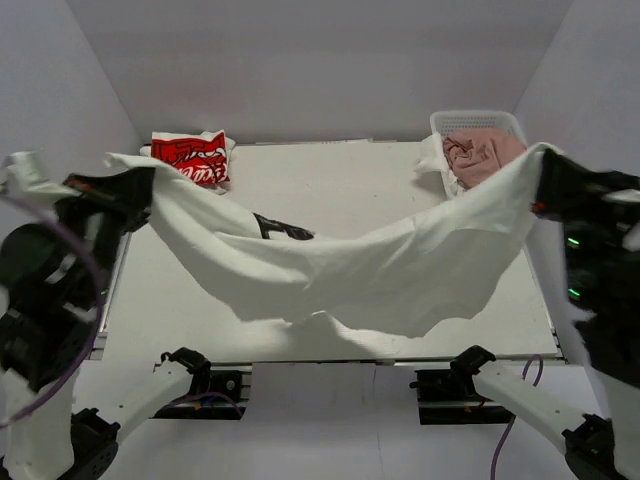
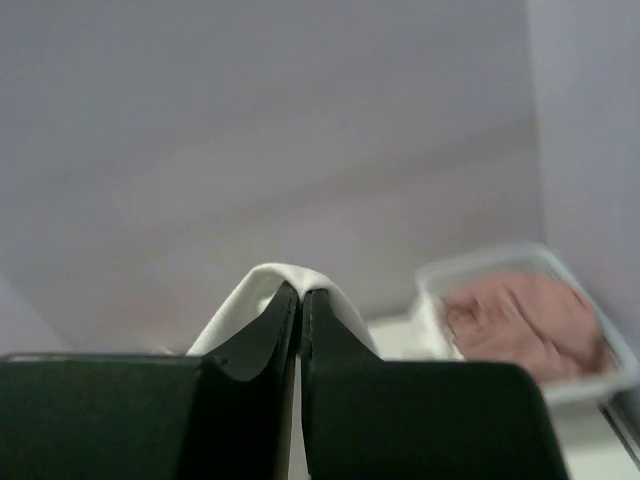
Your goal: Fold and stack the t-shirts
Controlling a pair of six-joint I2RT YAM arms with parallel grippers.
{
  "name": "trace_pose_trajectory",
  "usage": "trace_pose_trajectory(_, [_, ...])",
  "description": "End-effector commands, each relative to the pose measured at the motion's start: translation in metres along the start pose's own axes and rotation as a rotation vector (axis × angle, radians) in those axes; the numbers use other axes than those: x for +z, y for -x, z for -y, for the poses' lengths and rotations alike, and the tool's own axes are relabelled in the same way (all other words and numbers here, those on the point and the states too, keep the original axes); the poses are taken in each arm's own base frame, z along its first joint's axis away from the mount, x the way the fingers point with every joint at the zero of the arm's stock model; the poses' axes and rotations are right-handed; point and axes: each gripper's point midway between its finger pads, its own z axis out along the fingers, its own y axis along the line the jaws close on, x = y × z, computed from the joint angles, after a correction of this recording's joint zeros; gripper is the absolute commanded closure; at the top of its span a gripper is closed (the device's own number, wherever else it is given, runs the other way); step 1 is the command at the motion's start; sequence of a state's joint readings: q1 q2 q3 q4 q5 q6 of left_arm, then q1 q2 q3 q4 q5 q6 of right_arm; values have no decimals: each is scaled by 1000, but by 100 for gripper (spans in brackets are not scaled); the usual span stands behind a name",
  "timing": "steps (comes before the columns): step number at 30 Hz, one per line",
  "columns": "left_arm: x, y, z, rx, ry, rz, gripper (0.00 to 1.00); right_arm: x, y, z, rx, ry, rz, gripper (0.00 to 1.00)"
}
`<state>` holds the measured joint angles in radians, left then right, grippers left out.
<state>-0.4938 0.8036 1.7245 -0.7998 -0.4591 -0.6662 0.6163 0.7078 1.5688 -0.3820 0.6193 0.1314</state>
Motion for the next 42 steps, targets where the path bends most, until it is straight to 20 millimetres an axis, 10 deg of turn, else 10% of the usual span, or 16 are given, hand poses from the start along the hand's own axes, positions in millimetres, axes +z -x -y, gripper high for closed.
trace_pose_trajectory(1, [64,-110,-65,131,300,-219,100,43,-131,39,-215,-339,-236,100])
trace_pose_trajectory(7, [78,-268,-196,325,676,-529,100,29,-340,88,-321,-524,-568,100])
trace_pose_trajectory(10, [71,-330,-241,397,781,-712,72,4,-424,101,-349,-480,-786,100])
trace_pose_trajectory(11, [71,-341,-252,397,805,-746,40,-1,-441,106,-366,-488,-835,100])
trace_pose_trajectory(13, [64,-368,-265,402,832,-856,16,-13,-469,114,-401,-499,-940,100])
trace_pose_trajectory(14, [63,-377,-264,381,819,-890,1,-18,-476,114,-401,-497,-972,100])
trace_pose_trajectory(21, [11,-412,-235,218,610,-1097,0,-37,-499,117,-380,-483,-1059,100])
trace_pose_trajectory(30, [-121,-446,-212,-22,231,-1420,0,-48,-498,124,-354,-486,-1068,100])
trace_pose_trajectory(42, [-183,-458,-226,-5,266,-1623,16,-50,-497,133,-344,-505,-1074,100])
